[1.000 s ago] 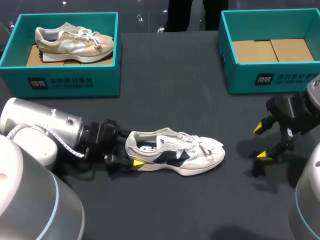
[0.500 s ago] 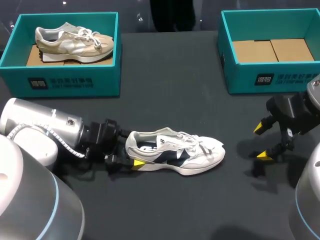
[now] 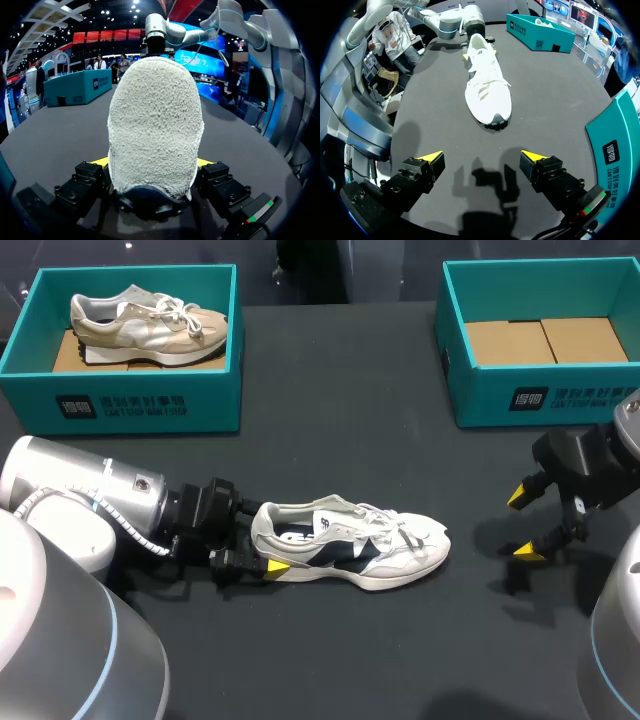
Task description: Take the shoe out of the shoebox, open the shoe tongue, remove and reinsert the insole, then place the shoe into the shoebox
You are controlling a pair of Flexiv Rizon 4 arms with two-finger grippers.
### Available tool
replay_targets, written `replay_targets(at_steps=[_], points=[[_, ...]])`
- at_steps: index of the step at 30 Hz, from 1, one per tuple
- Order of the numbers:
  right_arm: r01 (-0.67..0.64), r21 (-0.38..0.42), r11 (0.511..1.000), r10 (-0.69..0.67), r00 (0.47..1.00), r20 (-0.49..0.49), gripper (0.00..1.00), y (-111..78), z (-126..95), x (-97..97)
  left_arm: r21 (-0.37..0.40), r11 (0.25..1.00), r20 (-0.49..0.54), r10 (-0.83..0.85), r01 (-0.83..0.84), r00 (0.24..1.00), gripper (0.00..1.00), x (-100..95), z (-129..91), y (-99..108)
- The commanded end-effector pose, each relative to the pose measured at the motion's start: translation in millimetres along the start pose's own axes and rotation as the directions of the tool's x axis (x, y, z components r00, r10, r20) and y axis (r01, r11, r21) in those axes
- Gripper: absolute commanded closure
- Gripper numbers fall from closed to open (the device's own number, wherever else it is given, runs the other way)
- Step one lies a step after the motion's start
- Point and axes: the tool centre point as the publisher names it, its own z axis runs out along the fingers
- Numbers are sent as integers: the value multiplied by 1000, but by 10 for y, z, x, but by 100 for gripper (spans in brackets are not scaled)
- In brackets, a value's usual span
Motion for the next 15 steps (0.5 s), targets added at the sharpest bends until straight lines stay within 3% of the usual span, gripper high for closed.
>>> replay_targets(at_steps=[1, 4, 11, 15], points=[[-3, 15, 1000, 3, 1000, -12, 0, 50, 15, -7, -3, 1000, 3, -1, 1, 1000, 100, -26, 61, 21], [-89, 52, 995, 92, 995, -44, 0, 216, 65, -30, -3, 1000, 3, -1, 1, 1000, 100, -26, 61, 21], [-241, 143, 960, 244, 970, -6, 0, 689, 51, 56, -3, 1000, 3, -1, 1, 1000, 100, -26, 61, 21], [-409, 216, 887, 409, 911, 47, 0, 938, -37, 111, -3, 1000, 3, -1, 1, 1000, 100, -26, 61, 21]])
